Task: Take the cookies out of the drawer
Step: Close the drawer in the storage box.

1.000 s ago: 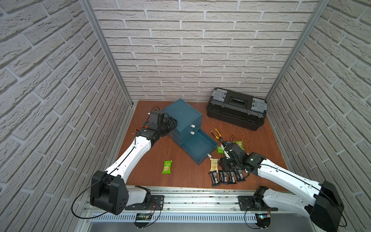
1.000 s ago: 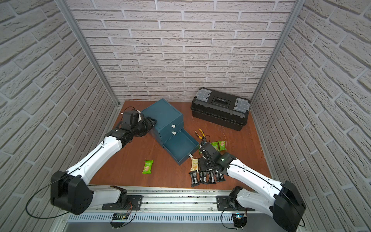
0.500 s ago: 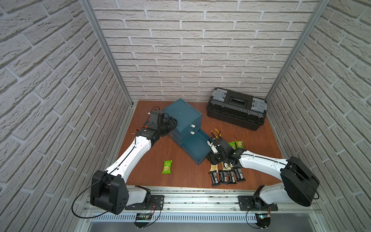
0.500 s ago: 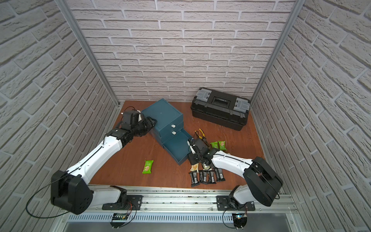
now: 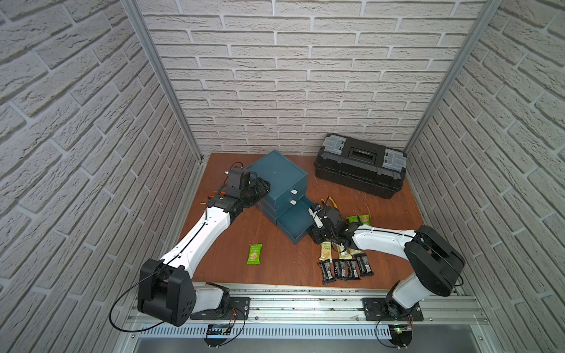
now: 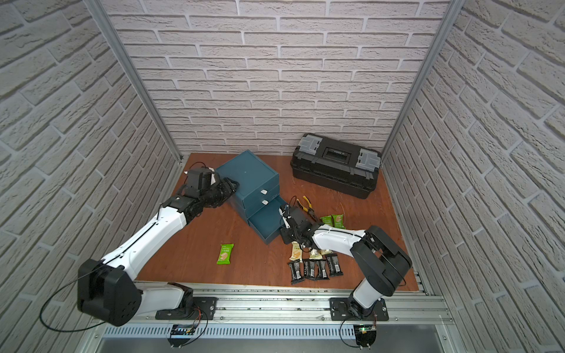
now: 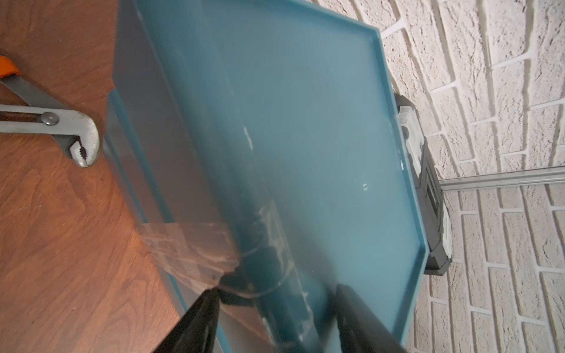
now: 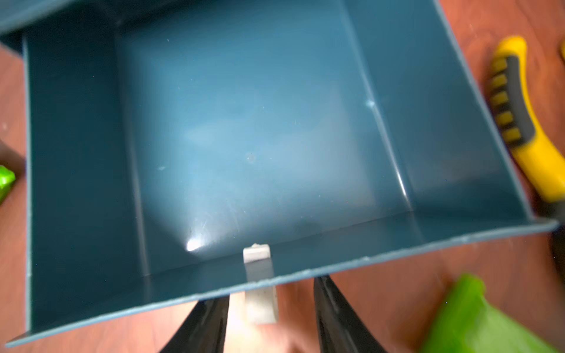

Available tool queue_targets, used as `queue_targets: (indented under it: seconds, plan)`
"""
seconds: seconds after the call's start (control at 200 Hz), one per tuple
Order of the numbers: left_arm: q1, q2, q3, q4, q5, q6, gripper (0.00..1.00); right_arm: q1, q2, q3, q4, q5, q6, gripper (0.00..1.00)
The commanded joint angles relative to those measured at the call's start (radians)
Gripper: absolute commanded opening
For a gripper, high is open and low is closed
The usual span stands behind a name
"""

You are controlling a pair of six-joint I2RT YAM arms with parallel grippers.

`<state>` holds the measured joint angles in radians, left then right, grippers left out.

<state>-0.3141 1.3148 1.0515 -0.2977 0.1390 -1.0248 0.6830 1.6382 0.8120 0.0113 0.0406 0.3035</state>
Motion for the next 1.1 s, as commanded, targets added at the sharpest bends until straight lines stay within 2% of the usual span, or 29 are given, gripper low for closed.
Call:
queue_targets:
  seconds: [0.0,0.61,0.825,1.095]
  plan:
    - [0.006,0.055,-0.043,-0.152,-0.035,0.017,0.64,-0.005,0.054,0.058,0.120,0.018,0.022,0.48]
    - [0.004,0.059,-0.044,-0.159,-0.038,0.015,0.63,-0.014,0.305,0.247,0.363,0.035,0.103,0.47]
    - [0.005,0.064,-0.041,-0.161,-0.038,0.015,0.63,-0.016,0.326,0.276,0.368,0.027,0.102,0.47]
    - [0.005,0.062,-0.044,-0.162,-0.040,0.016,0.63,-0.022,0.297,0.200,0.467,0.049,0.139,0.52]
